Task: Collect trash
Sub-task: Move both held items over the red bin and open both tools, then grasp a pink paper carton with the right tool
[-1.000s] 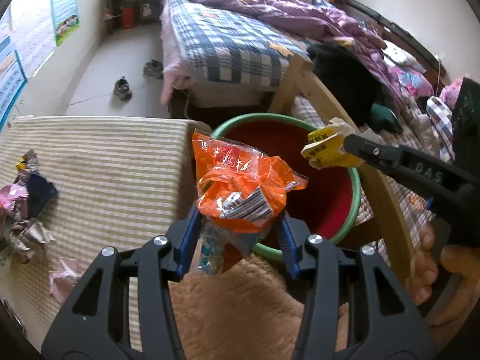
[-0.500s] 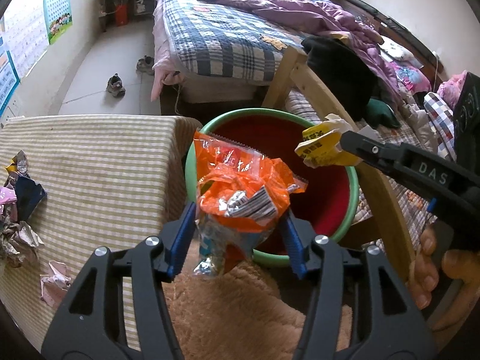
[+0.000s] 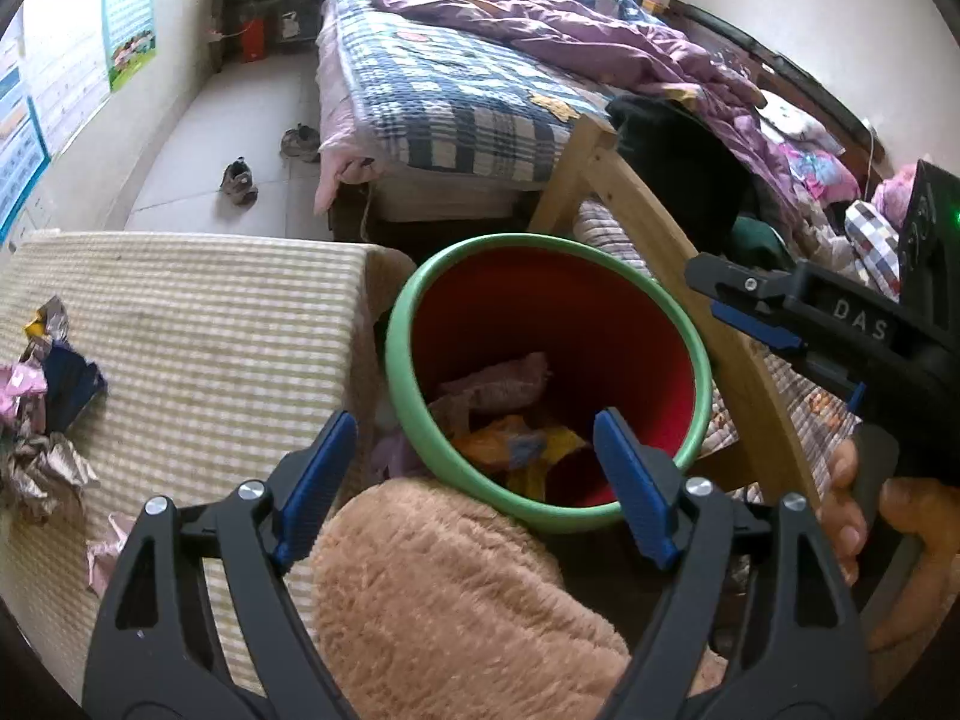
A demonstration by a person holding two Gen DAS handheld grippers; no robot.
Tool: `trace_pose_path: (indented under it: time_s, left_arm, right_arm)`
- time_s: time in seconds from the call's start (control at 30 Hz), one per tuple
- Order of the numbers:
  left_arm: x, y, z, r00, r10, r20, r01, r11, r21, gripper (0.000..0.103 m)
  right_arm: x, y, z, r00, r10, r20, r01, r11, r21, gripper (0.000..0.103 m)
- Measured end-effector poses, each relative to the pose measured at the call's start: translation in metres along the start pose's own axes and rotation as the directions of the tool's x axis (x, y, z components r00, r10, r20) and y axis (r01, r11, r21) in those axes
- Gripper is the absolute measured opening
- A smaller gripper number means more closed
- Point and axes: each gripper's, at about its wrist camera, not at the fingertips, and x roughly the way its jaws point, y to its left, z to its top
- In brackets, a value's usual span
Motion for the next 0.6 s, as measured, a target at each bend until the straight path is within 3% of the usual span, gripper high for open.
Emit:
trace_pose_path:
  time_s: [0.2,0.33,0.47,0.6]
  left_arm:
    - [-0.025,0.029,-0.009,0.999,0.03,0.036,-0.027,0.997,-0.078,0.079]
    - [-0.049,0.061,-0.022,0.994,0.092,0.06,-0.083,0.986,-0.146,0.079]
    - [-0.075,0.104,-0.043,0.981,0.179,0.074,-0.157,0.958,-0.238,0.08]
    - [-0.1,0.151,-0.07,0.964,0.261,0.056,-0.224,0.905,-0.362,0.08]
  right_arm:
    - [0.0,0.012,-0.004,1.0,0.009,-0.006,-0.009,0.999,-0.033,0.043]
    - [0.006,0.024,-0.011,0.999,0.021,-0.032,-0.023,0.998,-0.053,0.043]
    - [0.019,0.043,-0.023,0.996,0.036,-0.077,-0.043,0.995,-0.089,0.043]
    - [0.036,0.071,-0.04,0.986,0.062,-0.152,-0.084,0.986,-0.145,0.043]
